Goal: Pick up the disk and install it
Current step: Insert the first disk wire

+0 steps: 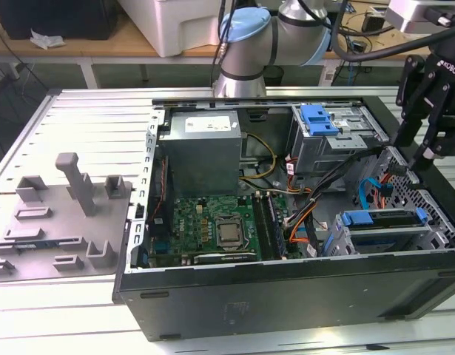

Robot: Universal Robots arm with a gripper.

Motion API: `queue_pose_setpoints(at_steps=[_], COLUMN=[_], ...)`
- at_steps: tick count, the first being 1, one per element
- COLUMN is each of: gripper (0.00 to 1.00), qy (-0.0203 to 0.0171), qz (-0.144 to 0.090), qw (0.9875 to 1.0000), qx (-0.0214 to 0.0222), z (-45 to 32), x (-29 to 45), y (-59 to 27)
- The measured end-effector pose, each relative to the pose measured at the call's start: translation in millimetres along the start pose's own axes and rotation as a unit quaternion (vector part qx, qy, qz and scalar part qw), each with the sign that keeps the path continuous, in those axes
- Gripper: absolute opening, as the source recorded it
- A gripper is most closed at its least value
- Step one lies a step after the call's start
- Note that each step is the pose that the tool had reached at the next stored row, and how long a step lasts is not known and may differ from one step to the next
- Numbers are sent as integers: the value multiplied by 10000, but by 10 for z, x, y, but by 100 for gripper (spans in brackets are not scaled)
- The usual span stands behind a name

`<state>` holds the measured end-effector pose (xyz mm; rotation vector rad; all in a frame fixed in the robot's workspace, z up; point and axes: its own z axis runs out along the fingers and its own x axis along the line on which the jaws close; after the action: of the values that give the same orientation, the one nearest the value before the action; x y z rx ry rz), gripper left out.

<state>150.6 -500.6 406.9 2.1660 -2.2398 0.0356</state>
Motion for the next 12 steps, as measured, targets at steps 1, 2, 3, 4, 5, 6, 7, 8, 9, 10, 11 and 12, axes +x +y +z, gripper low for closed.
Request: queue_pose_setpoints(at_steps=[1,2,3,4,5,6,7,8,9,10,11,12], gripper=[50,50,50,50,50,50,50,50,50,49,49,49], qy=[34,76,113,135,143,146,150,159,294,324,339,353], qz=[11,23,34,47,63,85,107,127,268,297,311,325], qw=[10000,10000,9999,9999,9999,9999,9998,9998,9992,9990,9989,9989], qx=[1,2,3,3,2,1,0,0,-1,-1,-1,-1], z=[3,7,11,13,14,17,21,24,59,67,72,76], x=[-4,-9,-14,-20,-26,-32,-37,-41,-78,-87,-93,-99], y=[-9,-18,-27,-35,-43,-51,-60,-67,-110,-111,-112,-112])
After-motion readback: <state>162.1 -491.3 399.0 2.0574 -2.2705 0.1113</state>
